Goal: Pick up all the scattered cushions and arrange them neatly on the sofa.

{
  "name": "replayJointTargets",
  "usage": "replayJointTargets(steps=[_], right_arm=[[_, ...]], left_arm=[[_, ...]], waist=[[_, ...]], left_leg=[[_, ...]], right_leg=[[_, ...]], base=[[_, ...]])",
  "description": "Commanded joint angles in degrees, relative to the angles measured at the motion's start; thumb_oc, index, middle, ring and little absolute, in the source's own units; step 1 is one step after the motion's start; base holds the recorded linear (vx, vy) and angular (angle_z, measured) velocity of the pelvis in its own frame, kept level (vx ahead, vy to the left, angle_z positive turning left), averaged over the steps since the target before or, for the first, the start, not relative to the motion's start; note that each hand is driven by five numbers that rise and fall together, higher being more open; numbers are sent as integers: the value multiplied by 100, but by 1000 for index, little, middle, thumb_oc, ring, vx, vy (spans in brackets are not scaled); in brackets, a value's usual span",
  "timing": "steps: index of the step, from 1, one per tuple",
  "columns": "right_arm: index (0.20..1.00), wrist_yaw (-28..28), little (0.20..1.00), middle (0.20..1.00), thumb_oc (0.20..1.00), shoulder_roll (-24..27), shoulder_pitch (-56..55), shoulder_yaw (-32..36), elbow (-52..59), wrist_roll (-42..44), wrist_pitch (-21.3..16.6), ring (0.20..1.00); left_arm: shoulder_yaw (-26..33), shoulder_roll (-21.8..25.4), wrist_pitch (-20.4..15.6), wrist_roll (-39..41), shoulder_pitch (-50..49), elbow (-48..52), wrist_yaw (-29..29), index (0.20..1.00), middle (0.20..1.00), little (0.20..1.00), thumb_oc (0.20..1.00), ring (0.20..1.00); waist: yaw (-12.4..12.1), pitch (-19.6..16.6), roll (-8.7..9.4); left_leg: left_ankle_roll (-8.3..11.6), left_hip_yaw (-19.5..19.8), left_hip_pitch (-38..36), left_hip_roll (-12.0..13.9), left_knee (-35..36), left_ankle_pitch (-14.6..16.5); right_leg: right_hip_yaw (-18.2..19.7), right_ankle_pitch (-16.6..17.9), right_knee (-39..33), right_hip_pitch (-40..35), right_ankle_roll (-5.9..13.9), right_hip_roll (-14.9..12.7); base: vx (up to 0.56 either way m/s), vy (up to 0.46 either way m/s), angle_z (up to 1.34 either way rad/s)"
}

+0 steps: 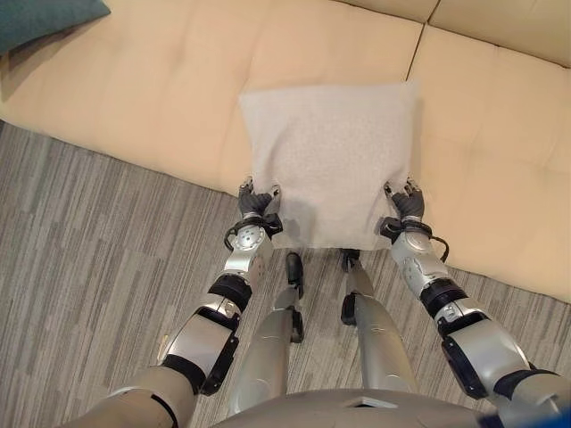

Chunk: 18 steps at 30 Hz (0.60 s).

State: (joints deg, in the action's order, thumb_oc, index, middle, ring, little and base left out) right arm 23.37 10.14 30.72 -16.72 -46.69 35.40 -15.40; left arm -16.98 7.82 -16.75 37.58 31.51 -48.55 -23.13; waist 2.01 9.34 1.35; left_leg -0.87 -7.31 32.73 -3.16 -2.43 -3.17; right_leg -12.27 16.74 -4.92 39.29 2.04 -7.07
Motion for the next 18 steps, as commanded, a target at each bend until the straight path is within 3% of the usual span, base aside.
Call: replayJointTargets(steps=[1,10,18], right_arm=[[200,-521,200,200,200,-849,423,-370,657,51,-392,200],[200,-928,200,200,200,-691,-1029,-81,1920,125,-446,200],[200,-1149,200,200,200,152,-2536,498,3492,-1280,-287,200]], left_arm=[[-415,-363,-199,22,193,330,294,200,200,200,200,200],[-365,-183,-171,-123,-936,1774,578,200,200,200,200,200],[-381,346,-12,-474,-2193,3416,1190,200,200,200,200,200]], waist=[[-163,121,21],[-114,-231,-2],[-12,-642,-63]], left_leg=[[564,396,-415,175,302,-1],[539,293,-1582,243,604,134],[556,164,-2585,444,677,283]], right_leg=[[109,-656,125,-917,910,-177],[20,-877,-1,-2038,930,-129],[-136,-1300,-8,-3043,857,13]], base=[[0,0,0],[91,-37,-1],[113,-87,5]])
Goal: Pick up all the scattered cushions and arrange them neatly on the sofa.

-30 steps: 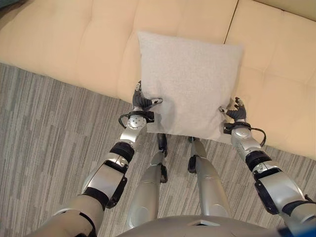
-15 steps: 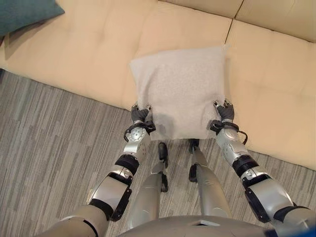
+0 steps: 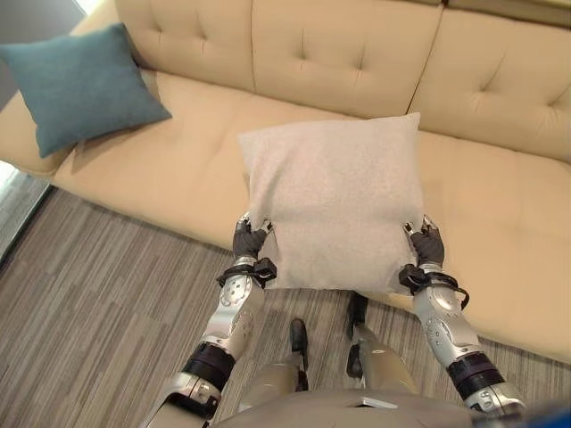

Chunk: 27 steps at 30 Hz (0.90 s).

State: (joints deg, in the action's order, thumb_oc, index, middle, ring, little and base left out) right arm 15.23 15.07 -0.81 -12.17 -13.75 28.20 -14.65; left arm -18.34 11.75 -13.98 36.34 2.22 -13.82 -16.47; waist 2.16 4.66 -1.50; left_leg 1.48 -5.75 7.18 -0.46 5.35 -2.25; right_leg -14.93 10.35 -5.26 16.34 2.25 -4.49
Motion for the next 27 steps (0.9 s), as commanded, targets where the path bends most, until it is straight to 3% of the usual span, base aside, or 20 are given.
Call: replayJointTargets(steps=[1,4,8,10,12,13,19,24,27], right_arm=[[200,-362,200,200,200,-306,426,144,351,-663,-372,200],[200,-347,200,200,200,-245,202,218,560,-868,-370,200],[200,-277,200,200,200,-134,75,241,690,-1102,-381,200],[200,-248,200,200,200,-101,198,276,609,-1080,-354,200],[200,-202,200,200,200,-96,237,306,578,-1072,-353,200],[200,-200,200,200,200,-93,279,292,536,-1152,-313,200],[200,-340,200,200,200,-184,337,262,538,-1202,-224,200],[200,-439,200,200,200,-258,376,190,667,-1269,-197,200],[200,-463,200,200,200,-257,420,74,649,-1303,-177,200]], left_arm=[[-241,30,-280,-405,617,122,573,200,200,200,200,200],[-249,84,-276,-421,471,314,620,200,200,200,200,200],[-281,126,-258,-417,427,404,670,200,200,200,200,200],[-310,96,-265,-451,573,351,617,200,200,200,200,200],[-318,94,-240,-504,623,332,584,200,200,200,200,200],[-279,63,-282,-548,583,335,598,200,200,200,200,200],[-110,270,-236,-658,344,455,676,200,200,200,200,200],[-24,421,-185,-754,210,573,703,200,200,200,200,200],[-62,386,-186,-769,156,576,694,200,200,200,200,200]], waist=[[-7,-242,214],[35,-269,228],[38,-131,396],[19,-58,472],[-4,-26,479],[-73,-60,407],[-238,-56,373],[-275,98,241],[-262,87,250]], left_leg=[[335,1,-146,204,-99,211],[360,36,-315,276,-183,281],[388,230,-136,356,-1163,629],[401,581,410,226,-1217,509],[386,632,676,128,-1267,448],[352,836,712,71,-1117,401],[146,527,331,36,-1111,546],[-119,264,14,19,-1111,701],[-159,211,-250,-69,-952,770]], right_leg=[[116,-725,30,-888,818,-205],[145,-859,60,-1125,763,-119],[231,-1009,76,-1432,628,-30],[282,-961,104,-1399,651,-86],[312,-961,139,-1363,656,-81],[484,-1034,231,-1284,657,-25],[666,-1134,727,-1261,780,-293],[682,-1130,2011,-697,894,-470],[401,-947,1555,-530,822,-429]], base=[[71,-113,-2],[31,-132,-1],[-43,-100,-1],[-33,46,8],[12,104,16],[94,202,-46],[112,224,-85],[52,170,-46],[140,53,-35]])
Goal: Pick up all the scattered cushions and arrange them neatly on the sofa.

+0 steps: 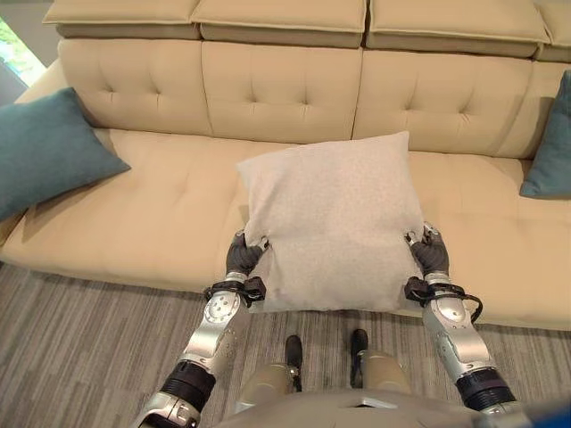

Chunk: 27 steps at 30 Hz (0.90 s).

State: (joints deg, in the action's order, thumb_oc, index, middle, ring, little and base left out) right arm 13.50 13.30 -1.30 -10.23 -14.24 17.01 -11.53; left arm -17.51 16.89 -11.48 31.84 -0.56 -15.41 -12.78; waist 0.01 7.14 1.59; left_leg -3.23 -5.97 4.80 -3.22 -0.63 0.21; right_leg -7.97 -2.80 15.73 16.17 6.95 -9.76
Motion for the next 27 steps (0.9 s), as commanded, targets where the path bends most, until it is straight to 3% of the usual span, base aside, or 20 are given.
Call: replayJointTargets(steps=[1,3,5,7,10,11,13,16,19,23,27], right_arm=[[200,-300,200,200,200,-44,506,-172,657,-182,-473,200],[200,-320,200,200,200,3,490,-210,657,-196,-456,200],[200,-336,200,200,200,19,377,-171,695,-208,-455,200],[200,-259,200,200,200,95,325,-76,723,-240,-469,200],[200,-194,200,200,200,177,288,45,747,-249,-491,200],[200,-141,200,200,200,227,324,74,726,-232,-500,200],[200,-99,200,200,200,256,368,127,689,-196,-488,200],[200,-83,200,200,200,277,413,145,672,-172,-494,200],[200,-38,200,200,200,291,451,163,615,-168,-466,200],[200,-92,200,200,200,226,348,152,637,-261,-422,200],[200,-184,200,200,200,126,330,118,672,-238,-385,200]], left_arm=[[-139,-149,-426,-307,402,729,343,200,200,200,200,200],[-86,-154,-446,-299,350,714,367,200,200,200,200,200],[-126,-195,-446,-287,309,718,385,200,200,200,200,200],[-171,-272,-461,-231,301,725,418,200,200,200,200,200],[-259,-344,-454,-175,418,687,446,200,200,200,200,200],[-294,-377,-456,-121,502,665,435,200,200,200,200,200],[-287,-384,-443,-80,566,656,438,200,200,200,200,200],[-307,-362,-388,-136,621,644,411,200,200,200,200,200],[-324,-341,-347,-180,699,667,364,200,200,200,200,200],[-286,-305,-339,-227,568,719,373,200,200,200,200,200],[-211,-208,-309,-246,469,832,415,200,200,200,200,200]], waist=[[-40,-192,-15],[-23,-203,12],[8,-229,46],[27,-316,50],[76,-265,80],[74,-204,106],[63,-159,120],[25,-149,182],[-52,-150,142],[-62,-283,139],[-142,-348,176]], left_leg=[[292,231,-131,139,-242,564],[302,254,-265,117,-163,620],[314,332,-296,91,-147,657],[450,427,-347,157,-148,708],[639,472,-99,266,-792,860],[736,445,227,319,-1348,807],[787,435,559,403,-1725,711],[754,378,828,474,-1424,632],[855,521,999,563,-789,151],[805,441,581,595,-399,122],[694,305,328,519,-440,296]], right_leg=[[-452,585,-995,-390,376,196],[-589,748,-1343,-348,442,249],[-408,746,-1496,-446,393,345],[-485,806,-1703,-608,364,376],[-672,722,-1819,-877,301,362],[-698,659,-1847,-974,236,336],[-713,564,-1895,-1080,165,367],[-727,484,-1922,-1188,169,373],[-700,293,-1851,-1302,159,484],[-646,222,-1732,-1422,174,453],[-520,250,-1694,-1538,280,313]], base=[[187,-34,-59],[207,-97,-49],[161,-116,8],[210,-166,25],[129,-155,51],[51,-117,48],[65,-62,34],[121,-3,7],[149,66,-1],[164,140,-26],[114,186,-31]])
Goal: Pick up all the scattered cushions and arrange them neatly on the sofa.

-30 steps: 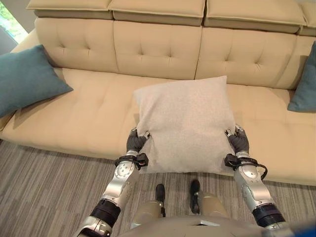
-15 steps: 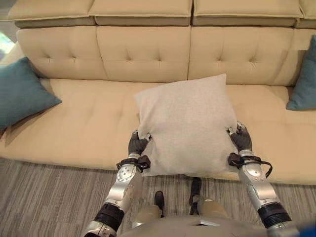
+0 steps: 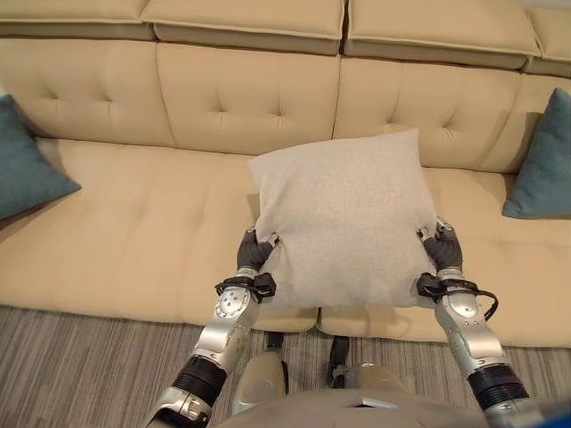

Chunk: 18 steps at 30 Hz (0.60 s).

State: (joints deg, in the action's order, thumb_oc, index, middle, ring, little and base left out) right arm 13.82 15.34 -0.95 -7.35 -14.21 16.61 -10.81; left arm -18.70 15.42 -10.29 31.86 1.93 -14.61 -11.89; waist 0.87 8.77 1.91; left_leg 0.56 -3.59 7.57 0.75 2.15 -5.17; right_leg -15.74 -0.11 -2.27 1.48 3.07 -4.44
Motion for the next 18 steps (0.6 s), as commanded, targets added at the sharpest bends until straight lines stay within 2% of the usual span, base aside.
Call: replayJointTargets(steps=[1,4,5,7,8,10,15,18], right_arm=[[200,-297,200,200,200,-128,277,-198,686,-193,-424,200],[200,-351,200,200,200,-152,252,-194,708,-206,-401,200],[200,-385,200,200,200,-182,262,-181,726,-229,-392,200],[200,-377,200,200,200,-220,255,-162,745,-284,-414,200],[200,-333,200,200,200,-202,321,-187,728,-339,-419,200],[200,-211,200,200,200,-136,361,-148,690,-587,-427,200],[200,-115,200,200,200,-19,472,-153,628,-734,-374,200],[200,134,200,200,200,132,770,-219,514,-1015,-315,200]], left_arm=[[-4,-3,-414,-256,135,805,327,200,200,200,200,200],[48,31,-410,-264,76,837,333,200,200,200,200,200],[107,110,-416,-253,69,872,327,200,200,200,200,200],[106,131,-444,-308,96,864,338,200,200,200,200,200],[109,132,-468,-349,144,870,292,200,200,200,200,200],[119,55,-538,-416,169,836,282,200,200,200,200,200],[154,65,-512,-499,201,829,215,200,200,200,200,200],[61,103,-487,-776,644,587,-8,200,200,200,200,200]], waist=[[-277,-531,145],[-317,-528,129],[-272,-458,84],[-228,-436,34],[-219,-417,29],[-228,-428,77],[-215,-579,43],[-169,-583,-30]], left_leg=[[201,-41,-9,77,-846,996],[109,-119,-76,24,-883,1090],[6,-142,-90,0,-867,1080],[-38,-120,-125,-37,-790,1084],[-40,-104,-175,-93,-734,1077],[18,-30,-130,-154,-711,1072],[111,4,-331,-72,-319,966],[205,29,-385,17,119,722]], right_leg=[[338,-31,265,-50,736,-354],[406,-21,476,36,799,-471],[505,31,968,317,883,-549],[656,49,1085,578,879,-505],[636,139,858,659,831,-494],[565,307,432,540,885,-509],[471,365,24,384,852,-405],[420,407,-273,375,846,-302]], base=[[80,196,-16],[30,199,-27],[-23,210,-57],[22,140,-32],[67,43,-16],[109,-86,-5],[115,-74,33],[63,-68,3]])
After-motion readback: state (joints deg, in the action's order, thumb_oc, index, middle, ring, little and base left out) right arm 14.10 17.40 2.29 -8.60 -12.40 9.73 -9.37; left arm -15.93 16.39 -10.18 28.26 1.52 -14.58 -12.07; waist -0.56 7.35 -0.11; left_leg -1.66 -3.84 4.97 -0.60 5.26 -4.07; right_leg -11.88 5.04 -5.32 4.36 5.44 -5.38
